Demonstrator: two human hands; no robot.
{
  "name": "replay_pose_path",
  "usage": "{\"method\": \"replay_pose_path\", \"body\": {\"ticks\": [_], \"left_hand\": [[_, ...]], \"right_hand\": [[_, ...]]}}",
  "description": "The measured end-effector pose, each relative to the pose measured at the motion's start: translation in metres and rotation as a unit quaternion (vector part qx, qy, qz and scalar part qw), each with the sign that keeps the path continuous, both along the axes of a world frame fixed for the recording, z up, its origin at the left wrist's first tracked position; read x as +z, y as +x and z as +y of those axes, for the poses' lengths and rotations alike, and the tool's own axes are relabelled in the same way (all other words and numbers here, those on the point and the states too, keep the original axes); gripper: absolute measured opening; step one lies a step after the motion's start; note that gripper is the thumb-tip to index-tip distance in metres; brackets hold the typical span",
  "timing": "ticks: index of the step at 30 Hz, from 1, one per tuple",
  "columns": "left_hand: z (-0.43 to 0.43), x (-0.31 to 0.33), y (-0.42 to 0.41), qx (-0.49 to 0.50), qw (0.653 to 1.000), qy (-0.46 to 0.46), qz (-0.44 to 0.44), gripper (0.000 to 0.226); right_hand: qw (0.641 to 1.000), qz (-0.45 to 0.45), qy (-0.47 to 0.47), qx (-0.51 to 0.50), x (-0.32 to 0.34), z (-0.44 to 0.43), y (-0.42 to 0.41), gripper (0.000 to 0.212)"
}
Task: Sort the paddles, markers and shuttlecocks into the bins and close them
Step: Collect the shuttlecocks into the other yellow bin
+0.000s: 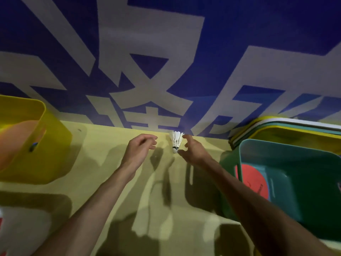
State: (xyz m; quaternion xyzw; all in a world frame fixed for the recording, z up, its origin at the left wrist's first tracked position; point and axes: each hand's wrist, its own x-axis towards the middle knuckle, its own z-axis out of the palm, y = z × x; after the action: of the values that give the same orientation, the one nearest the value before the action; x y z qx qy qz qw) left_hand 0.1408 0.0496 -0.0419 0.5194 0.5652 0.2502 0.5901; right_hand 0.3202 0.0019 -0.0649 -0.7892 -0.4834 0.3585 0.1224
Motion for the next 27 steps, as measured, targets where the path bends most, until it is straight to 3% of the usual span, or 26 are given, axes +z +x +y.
{"method": "replay_pose_path", "body": {"ticks": [5,10,16,21,27], "left_hand": [[0.017,-0.021,-0.007,0.002,1.000,-0.027,0.002,0.017],[0.029,-0.030,-0.017,0.003,0.999,-0.036,0.000,0.016],[0.030,-0.034,-0.031,0.028,0.998,-0.047,-0.010,0.018],[0.013,-0.031,-0.036,0.027,0.998,-0.058,-0.019,0.018],[-0.013,-0.013,-0.041,0.016,0.998,-0.040,-0.034,0.017]], "right_hand": [[0.999,0.002,-0.011,-0.040,-0.033,0.036,0.001,0.054],[0.997,-0.009,-0.053,-0.052,-0.052,0.056,0.003,0.079],[0.992,-0.035,-0.049,-0.107,-0.065,0.052,-0.005,0.039],[0.991,0.009,-0.049,-0.122,-0.056,0.028,-0.014,0.027],[0.990,0.063,0.023,-0.121,-0.011,-0.008,-0.021,0.019]]}}
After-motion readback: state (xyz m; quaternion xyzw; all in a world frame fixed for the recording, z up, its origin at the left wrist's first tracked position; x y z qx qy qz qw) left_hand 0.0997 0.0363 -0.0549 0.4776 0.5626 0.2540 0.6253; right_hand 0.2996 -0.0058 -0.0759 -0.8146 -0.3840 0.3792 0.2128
